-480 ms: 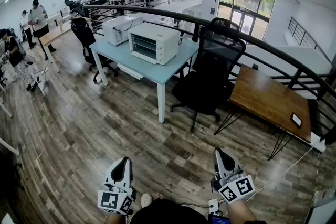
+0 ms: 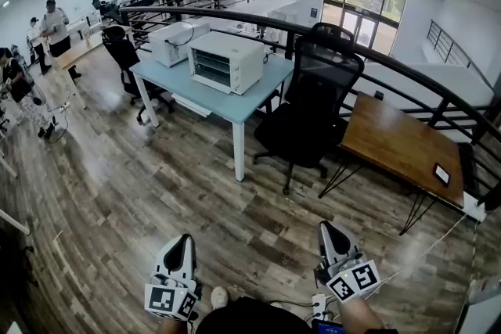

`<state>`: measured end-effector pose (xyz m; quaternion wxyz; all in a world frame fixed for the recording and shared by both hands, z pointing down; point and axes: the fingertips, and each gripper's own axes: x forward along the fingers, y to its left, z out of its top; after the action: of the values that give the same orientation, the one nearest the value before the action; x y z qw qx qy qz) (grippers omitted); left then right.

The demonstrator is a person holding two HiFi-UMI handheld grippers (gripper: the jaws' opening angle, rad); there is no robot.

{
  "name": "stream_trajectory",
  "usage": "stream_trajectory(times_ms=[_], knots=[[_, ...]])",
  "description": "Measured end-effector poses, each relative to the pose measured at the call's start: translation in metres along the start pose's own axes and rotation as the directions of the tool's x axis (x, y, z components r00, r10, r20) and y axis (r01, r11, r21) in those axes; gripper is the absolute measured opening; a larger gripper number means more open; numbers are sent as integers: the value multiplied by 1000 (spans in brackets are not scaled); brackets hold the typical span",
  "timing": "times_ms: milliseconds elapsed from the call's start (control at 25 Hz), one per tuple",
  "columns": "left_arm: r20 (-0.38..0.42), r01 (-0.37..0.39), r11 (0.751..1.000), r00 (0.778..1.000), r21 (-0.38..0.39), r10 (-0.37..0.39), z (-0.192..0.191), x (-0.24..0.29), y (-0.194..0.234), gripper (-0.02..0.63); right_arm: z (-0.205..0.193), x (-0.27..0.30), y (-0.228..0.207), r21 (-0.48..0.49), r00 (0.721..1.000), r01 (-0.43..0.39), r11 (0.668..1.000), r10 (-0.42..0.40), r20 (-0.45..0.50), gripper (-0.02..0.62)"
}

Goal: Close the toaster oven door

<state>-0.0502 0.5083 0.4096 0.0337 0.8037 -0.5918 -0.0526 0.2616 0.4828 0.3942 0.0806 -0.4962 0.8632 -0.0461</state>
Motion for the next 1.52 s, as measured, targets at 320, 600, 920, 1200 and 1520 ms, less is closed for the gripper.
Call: stream_trajectory(times_ms=[320,600,920,1200,1520], knots=[[-8,10,1000,1000,-21,-10,-1,2,1,191,7,4,11,-20,999,-24,1000,25,44,225],[-8,-6,999,1000,-49,6,-5,1,-10,344,10,-7,11,-3,998,-30,1000,31,60,370],[-48,-58,996,997,-61,55,-29,-16,-57,359,-4,-39,-4,18,993,-115,993,115,-7,370],[-75,-78,995,995,-66,73,-37,-11,-60,359,-11,-33,-19,41,992,-121,992,121,-17,368],[-45,-55,996,998,-77,51,-36,56,3,357,-2,46,-32,16,998,-65,998,65,16,356]])
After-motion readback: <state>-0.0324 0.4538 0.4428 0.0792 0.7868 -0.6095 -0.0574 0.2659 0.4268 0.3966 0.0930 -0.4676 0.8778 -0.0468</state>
